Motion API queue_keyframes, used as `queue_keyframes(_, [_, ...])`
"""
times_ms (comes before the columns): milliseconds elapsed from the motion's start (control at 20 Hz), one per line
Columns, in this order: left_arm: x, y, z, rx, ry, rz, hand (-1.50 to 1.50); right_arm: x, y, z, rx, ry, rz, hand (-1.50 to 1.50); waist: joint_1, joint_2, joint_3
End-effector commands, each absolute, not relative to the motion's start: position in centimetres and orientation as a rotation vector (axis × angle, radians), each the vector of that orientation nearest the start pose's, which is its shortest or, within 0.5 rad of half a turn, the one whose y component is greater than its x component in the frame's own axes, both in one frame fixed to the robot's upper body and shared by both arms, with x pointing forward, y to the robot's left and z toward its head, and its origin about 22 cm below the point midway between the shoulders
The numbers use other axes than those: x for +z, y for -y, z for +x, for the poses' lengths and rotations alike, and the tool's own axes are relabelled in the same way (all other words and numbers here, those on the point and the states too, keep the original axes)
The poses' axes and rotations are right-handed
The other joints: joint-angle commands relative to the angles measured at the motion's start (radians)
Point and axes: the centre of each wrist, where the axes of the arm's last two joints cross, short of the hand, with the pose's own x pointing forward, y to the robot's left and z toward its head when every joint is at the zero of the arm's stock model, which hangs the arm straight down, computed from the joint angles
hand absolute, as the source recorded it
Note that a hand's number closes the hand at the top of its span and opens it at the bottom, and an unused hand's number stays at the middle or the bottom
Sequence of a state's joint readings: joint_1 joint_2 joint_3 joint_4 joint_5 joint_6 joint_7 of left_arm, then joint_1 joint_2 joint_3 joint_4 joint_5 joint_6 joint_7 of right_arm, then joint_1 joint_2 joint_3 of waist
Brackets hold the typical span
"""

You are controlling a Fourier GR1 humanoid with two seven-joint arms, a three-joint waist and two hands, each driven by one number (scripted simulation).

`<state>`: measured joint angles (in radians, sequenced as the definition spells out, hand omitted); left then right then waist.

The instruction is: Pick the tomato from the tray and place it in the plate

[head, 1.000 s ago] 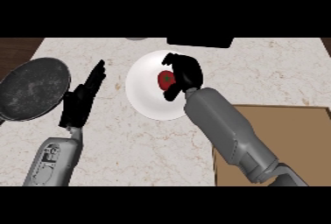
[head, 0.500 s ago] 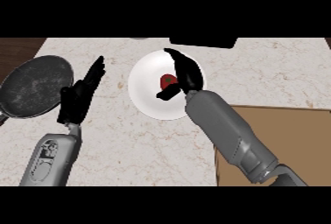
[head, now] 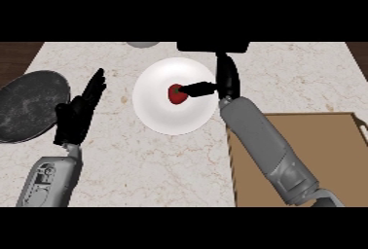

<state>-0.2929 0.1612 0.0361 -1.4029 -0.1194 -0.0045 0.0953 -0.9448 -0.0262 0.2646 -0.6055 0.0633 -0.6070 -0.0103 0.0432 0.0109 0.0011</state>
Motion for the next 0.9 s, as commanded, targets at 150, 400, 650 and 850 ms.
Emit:
queue_keyframes(150, [3.8,-25.1,30.3,-0.230,1.573,0.215,0.00,4.5,16.8,41.7,0.099,1.663,-0.453,-1.50,-0.035,-0.008,0.000])
queue_keyframes(400, [4.0,-25.4,30.0,-0.219,1.554,0.212,0.00,3.2,21.4,39.3,0.142,1.651,-0.407,-1.50,-0.047,-0.013,-0.001])
queue_keyframes(650, [4.2,-24.8,31.3,-0.222,1.565,0.216,0.00,3.0,26.9,39.2,0.165,1.651,-0.420,-1.50,-0.041,-0.009,-0.001])
queue_keyframes(850, [4.5,-26.0,30.8,-0.217,1.562,0.224,0.00,1.8,28.4,38.3,0.169,1.648,-0.394,-1.50,-0.040,-0.010,-0.001])
